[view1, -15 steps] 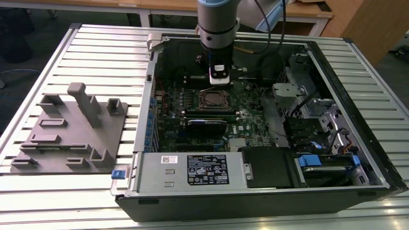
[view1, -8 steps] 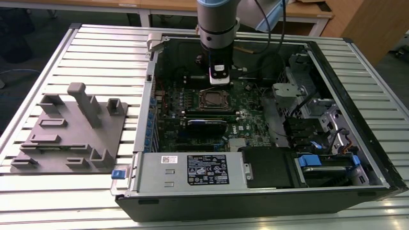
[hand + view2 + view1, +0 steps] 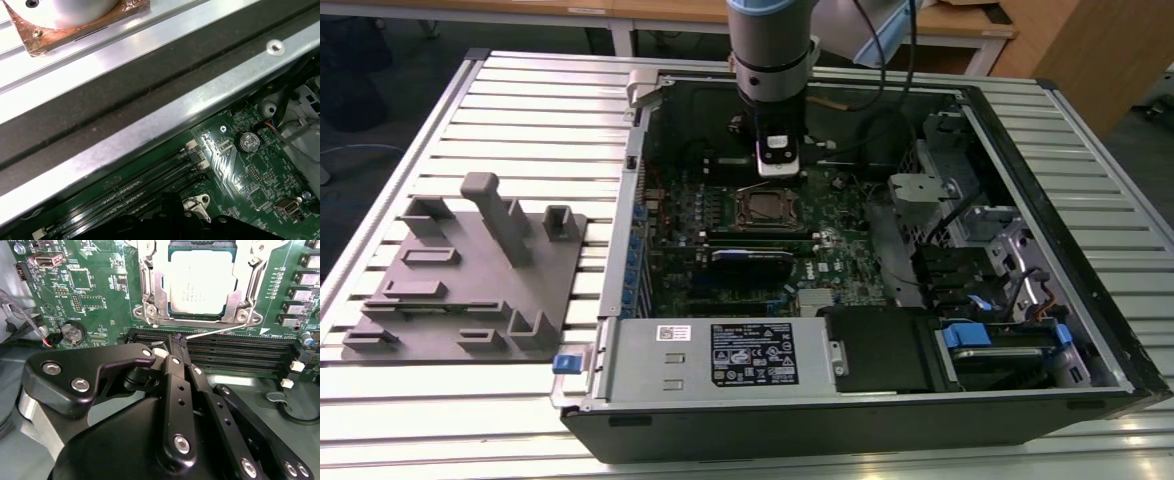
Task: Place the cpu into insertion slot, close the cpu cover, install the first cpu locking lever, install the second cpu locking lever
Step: 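Install the first cpu locking lever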
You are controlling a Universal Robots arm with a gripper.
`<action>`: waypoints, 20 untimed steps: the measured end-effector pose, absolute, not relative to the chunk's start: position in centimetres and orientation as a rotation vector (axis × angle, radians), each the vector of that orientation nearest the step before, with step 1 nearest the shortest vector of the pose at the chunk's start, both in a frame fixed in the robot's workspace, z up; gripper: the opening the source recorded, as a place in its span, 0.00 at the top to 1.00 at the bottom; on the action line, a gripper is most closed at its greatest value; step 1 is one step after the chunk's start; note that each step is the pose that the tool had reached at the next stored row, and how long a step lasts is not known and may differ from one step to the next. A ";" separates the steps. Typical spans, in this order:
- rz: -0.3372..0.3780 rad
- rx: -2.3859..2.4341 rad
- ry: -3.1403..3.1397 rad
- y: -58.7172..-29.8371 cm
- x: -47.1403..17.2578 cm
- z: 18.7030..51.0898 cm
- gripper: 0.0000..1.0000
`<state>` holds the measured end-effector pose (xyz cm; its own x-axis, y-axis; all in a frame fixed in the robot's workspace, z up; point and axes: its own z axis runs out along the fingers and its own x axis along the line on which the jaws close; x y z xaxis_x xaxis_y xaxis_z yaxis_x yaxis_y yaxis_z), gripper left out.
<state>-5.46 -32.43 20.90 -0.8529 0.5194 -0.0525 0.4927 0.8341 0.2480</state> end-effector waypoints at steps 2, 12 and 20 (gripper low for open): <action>0.343 0.802 2.895 -32.4 -5.6 20.9 0.90; 0.344 0.801 2.893 -32.4 -5.8 20.8 0.90; 0.343 0.800 2.891 -32.3 -5.9 20.8 0.90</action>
